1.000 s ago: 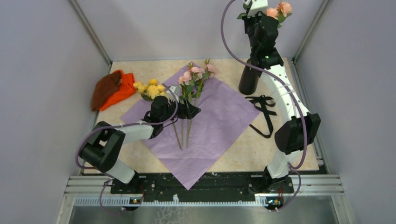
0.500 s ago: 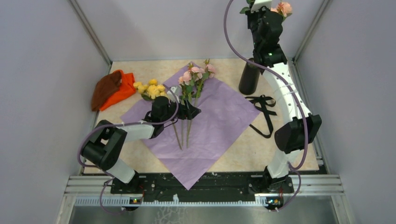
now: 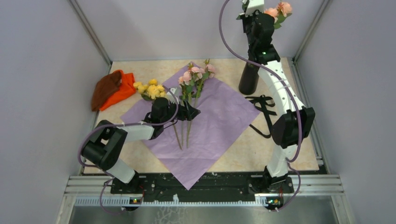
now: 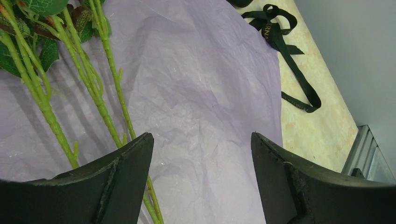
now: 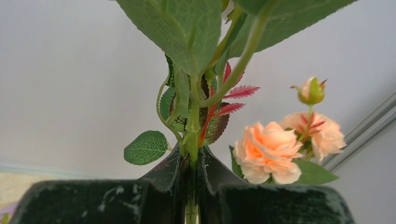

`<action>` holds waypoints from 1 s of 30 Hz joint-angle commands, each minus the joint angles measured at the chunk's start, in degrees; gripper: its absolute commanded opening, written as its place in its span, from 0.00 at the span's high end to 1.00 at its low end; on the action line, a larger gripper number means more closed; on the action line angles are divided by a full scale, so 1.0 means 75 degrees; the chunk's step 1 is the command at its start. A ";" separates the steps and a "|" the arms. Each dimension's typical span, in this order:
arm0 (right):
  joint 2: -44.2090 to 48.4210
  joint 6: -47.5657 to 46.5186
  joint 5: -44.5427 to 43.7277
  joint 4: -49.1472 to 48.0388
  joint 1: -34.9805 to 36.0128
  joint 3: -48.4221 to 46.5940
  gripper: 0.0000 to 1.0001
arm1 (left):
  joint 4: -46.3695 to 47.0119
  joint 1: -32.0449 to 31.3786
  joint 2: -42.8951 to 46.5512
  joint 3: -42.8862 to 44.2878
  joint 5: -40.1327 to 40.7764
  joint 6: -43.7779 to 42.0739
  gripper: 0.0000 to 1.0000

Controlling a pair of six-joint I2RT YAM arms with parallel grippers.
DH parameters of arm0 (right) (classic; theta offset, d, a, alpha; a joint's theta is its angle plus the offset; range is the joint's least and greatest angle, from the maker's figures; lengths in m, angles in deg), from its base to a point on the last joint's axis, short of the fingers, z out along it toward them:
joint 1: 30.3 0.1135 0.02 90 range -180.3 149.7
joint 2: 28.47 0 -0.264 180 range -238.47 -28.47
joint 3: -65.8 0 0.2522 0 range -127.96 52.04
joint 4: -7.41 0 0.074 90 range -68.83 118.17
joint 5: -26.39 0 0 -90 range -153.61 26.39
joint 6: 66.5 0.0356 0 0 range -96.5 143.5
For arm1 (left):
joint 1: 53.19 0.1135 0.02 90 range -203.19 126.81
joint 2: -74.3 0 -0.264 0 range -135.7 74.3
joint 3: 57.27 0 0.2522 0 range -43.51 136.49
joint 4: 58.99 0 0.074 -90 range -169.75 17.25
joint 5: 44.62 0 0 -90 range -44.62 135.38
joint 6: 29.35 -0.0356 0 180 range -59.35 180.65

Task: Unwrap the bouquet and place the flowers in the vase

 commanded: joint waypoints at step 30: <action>0.0382 0.0285 -0.0723 -0.0630 -0.0151 0.1115 0.45 | 0.0291 -0.0013 -0.0308 -0.0048 -0.0093 0.0050 0.17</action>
